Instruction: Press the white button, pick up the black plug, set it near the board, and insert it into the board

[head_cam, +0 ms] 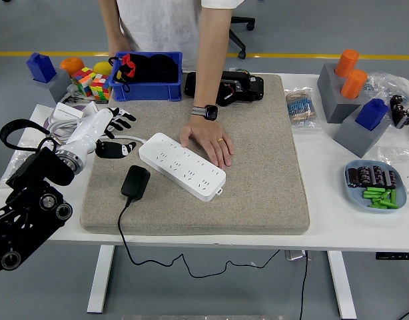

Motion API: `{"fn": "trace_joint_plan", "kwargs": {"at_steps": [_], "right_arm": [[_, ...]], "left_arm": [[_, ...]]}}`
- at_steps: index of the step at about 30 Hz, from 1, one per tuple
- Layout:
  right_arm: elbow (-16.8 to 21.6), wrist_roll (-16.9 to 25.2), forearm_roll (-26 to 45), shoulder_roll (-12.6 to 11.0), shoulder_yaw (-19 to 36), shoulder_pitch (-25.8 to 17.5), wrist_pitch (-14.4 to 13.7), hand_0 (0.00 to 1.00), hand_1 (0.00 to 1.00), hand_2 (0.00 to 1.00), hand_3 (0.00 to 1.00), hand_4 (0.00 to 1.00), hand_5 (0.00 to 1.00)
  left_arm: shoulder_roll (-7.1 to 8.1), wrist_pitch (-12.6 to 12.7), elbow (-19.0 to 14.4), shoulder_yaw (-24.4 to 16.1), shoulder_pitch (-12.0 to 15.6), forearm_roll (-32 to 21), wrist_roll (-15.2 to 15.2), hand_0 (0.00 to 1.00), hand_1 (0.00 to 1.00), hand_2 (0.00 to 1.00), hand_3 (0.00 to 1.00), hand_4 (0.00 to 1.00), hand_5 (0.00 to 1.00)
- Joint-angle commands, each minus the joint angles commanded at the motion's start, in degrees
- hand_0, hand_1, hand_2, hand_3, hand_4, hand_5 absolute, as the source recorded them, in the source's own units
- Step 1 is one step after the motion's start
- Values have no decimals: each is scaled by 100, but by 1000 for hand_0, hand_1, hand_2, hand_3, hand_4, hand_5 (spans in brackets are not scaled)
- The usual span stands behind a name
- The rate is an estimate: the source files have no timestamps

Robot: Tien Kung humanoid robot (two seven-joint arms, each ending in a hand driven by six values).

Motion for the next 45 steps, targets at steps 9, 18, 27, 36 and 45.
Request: {"fn": "trace_joint_plan", "kwargs": {"at_steps": [9, 18, 27, 36, 45], "right_arm": [[7, 3, -8, 1, 17, 13, 1, 635, 635, 617, 601, 683, 438], [-3, 3, -15, 8, 15, -11, 5, 635, 635, 617, 601, 684, 438], [0, 11, 11, 4, -57, 98, -1, 635, 635, 618, 601, 684, 438], [15, 15, 110, -114, -428, 157, -11, 635, 635, 617, 601, 684, 436], [17, 11, 66, -15, -303, 40, -2, 635, 635, 617, 601, 686, 435]], "left_arm": [[-255, -132, -78, -141, 465, 493, 512, 694, 772, 737, 814, 986, 297], [-407, -91, -325, -145, 823, 699, 773, 757, 835, 802, 882, 998, 640], [-470, -52, -369, -74, 860, 721, 935, 754, 827, 805, 889, 998, 691], [-427, -38, -355, 74, 854, 1159, 1083, 708, 790, 759, 881, 998, 668], [-467, -40, -461, 203, 975, 1343, 1251, 694, 784, 751, 874, 998, 654]]}}
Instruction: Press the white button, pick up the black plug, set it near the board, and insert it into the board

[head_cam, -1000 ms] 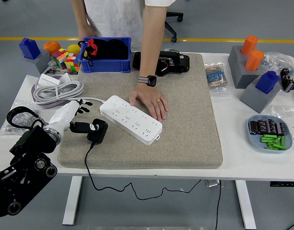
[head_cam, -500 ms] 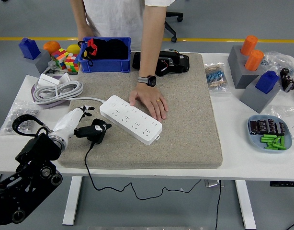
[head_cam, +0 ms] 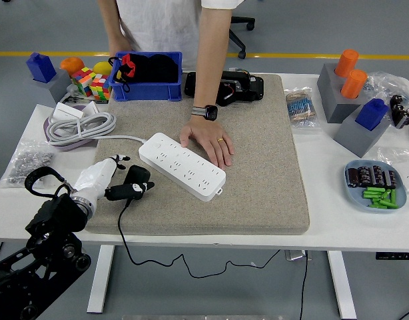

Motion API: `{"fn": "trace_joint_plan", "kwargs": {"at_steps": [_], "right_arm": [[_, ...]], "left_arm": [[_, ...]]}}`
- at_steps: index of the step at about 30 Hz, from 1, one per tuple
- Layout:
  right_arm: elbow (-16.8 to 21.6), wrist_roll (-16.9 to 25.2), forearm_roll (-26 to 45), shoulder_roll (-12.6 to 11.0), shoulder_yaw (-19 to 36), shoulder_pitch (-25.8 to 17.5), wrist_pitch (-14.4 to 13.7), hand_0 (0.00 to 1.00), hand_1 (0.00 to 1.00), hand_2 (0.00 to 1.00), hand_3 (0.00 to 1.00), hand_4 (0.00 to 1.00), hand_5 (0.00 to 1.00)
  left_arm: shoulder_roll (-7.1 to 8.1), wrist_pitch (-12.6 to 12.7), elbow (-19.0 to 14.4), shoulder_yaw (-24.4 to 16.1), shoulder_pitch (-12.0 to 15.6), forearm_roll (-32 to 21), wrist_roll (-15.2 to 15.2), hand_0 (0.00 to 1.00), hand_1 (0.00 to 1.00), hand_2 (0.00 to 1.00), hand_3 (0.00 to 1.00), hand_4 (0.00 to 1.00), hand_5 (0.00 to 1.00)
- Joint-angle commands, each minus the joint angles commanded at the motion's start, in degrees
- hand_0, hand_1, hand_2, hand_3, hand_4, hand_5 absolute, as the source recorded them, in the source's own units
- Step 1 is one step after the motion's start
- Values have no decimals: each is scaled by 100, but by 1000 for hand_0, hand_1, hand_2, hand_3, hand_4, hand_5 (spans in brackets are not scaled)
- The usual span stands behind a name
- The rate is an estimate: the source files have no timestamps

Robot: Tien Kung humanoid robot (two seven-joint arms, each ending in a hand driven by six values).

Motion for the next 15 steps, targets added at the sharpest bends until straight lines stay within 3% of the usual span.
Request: {"fn": "trace_joint_plan", "kwargs": {"at_steps": [7, 8, 13, 14, 15], "right_arm": [[-12, 0, -11, -21, 19, -7, -10, 635, 636, 617, 601, 685, 437], [-15, 1, -14, -25, 25, -9, -12, 635, 635, 617, 601, 685, 436], [-7, 4, -15, -28, 41, -24, -15, 635, 635, 617, 601, 685, 436], [-6, 5, -16, -24, 42, -24, -15, 635, 635, 617, 601, 685, 437], [-5, 5, -17, -20, 44, -23, -15, 635, 635, 617, 601, 685, 437]], "left_arm": [[-19, -18, -6, 102, -18, 315, 153, 669, 767, 728, 866, 998, 632], [-24, -9, -1, 115, -16, 339, 169, 616, 724, 686, 843, 998, 405], [-56, -9, 31, 167, 13, 462, 308, 616, 724, 686, 843, 998, 405], [-61, -6, 38, 169, 21, 475, 308, 542, 680, 618, 813, 998, 340], [-65, 2, 42, 165, 27, 483, 308, 542, 680, 618, 813, 998, 340]]}}
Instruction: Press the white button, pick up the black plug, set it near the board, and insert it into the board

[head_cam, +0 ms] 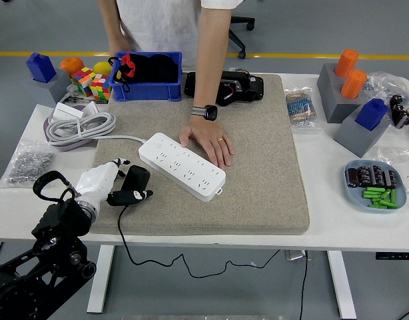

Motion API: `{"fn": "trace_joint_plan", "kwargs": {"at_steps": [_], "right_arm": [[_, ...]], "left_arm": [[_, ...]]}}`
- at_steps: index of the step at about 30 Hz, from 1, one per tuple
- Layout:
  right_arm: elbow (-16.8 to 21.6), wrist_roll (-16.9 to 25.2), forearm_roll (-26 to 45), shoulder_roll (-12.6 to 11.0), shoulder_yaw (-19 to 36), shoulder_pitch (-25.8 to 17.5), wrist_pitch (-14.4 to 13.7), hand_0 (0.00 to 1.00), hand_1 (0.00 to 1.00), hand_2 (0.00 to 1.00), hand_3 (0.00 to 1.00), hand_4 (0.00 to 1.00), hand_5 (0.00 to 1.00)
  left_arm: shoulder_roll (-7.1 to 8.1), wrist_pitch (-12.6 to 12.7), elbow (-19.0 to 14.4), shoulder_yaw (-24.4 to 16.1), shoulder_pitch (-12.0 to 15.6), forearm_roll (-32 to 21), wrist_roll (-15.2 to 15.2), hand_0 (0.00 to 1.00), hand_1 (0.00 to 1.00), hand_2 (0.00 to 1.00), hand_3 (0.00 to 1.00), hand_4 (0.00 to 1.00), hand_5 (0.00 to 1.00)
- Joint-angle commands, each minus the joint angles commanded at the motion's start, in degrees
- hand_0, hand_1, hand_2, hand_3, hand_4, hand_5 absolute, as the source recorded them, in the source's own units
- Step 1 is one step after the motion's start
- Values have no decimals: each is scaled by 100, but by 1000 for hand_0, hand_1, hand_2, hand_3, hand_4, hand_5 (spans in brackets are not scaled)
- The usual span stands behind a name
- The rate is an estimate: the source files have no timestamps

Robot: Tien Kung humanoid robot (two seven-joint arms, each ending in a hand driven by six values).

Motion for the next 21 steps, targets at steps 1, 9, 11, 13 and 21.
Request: {"fn": "trace_joint_plan", "kwargs": {"at_steps": [1, 9, 11, 13, 21], "right_arm": [[3, 1, 1, 5, 3, 0, -1, 635, 635, 617, 601, 685, 437], [0, 2, -2, 24, 46, -23, -3, 635, 635, 616, 601, 685, 436], [-5, 3, -9, 23, 57, -27, -5, 635, 635, 615, 600, 685, 437], [-4, 5, -11, 21, 61, -34, -6, 635, 635, 615, 600, 685, 437], [-2, 4, -14, 41, 62, -40, -2, 635, 636, 615, 600, 685, 436]], "left_arm": [[-3, 16, 4, -1, 3, 18, 0, 542, 680, 618, 813, 998, 340], [-26, 138, 63, 24, -12, 118, 0, 470, 641, 595, 792, 998, 278], [-34, 174, 78, 23, -6, 118, 0, 380, 570, 544, 771, 998, 242], [-40, 219, 82, 28, -3, 117, 0, 380, 570, 544, 771, 998, 242], [-72, 276, 87, 47, -24, 79, -38, 344, 541, 523, 766, 998, 221]]}}
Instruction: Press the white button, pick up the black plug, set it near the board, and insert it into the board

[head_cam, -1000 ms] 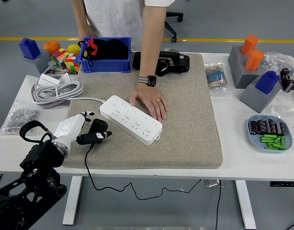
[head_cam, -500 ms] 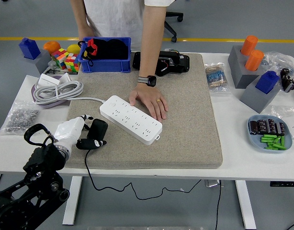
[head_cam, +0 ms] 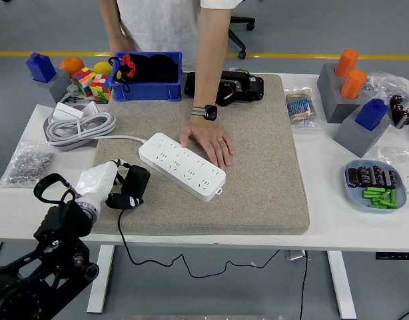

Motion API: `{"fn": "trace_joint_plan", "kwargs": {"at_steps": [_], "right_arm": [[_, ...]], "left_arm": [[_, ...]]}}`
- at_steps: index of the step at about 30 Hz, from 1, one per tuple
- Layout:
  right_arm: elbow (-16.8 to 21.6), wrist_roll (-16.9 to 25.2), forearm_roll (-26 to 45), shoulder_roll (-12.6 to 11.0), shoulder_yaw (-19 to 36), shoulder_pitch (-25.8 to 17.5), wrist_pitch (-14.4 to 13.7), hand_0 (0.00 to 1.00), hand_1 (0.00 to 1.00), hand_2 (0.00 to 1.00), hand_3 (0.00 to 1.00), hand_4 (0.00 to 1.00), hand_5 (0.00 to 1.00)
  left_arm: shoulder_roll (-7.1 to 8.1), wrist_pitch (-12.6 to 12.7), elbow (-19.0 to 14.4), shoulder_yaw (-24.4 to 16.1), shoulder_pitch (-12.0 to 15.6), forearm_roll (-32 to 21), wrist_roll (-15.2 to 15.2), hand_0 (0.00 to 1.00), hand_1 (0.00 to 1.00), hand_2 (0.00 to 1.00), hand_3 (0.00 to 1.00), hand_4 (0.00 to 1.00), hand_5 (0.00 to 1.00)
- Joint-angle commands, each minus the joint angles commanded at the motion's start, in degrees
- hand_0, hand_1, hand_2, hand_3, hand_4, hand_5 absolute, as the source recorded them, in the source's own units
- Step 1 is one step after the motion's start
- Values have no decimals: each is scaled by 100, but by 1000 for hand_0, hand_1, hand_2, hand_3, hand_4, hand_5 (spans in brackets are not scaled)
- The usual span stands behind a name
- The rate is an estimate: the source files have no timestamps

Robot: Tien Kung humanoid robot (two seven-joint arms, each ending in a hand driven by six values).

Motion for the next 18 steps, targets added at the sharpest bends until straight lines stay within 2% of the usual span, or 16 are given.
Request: {"fn": "trace_joint_plan", "kwargs": {"at_steps": [7, 8, 13, 14, 18], "right_arm": [[2, -2, 0, -3, 27, 9, 2, 634, 635, 615, 601, 685, 436], [1, -2, -1, -5, 26, 8, 5, 634, 635, 615, 599, 686, 436], [-1, -3, -1, -3, 17, 2, 16, 634, 635, 615, 599, 686, 436], [0, -2, 2, 0, 13, 1, 18, 634, 635, 615, 600, 686, 434], [5, -3, 4, 5, -3, 2, 21, 634, 635, 615, 600, 686, 434]], "left_arm": [[-4, -148, -3, -6, -27, -110, 38, 353, 553, 548, 793, 998, 211], [-3, -188, -1, -15, -28, -134, 38, 571, 755, 785, 892, 998, 330], [6, -307, 14, -32, -27, -264, 38, 571, 755, 785, 892, 998, 330], [5, -304, 20, -34, -25, -281, 26, 697, 835, 883, 954, 998, 471], [-3, -266, 35, -44, -18, -346, -29, 697, 835, 883, 954, 998, 471]]}}
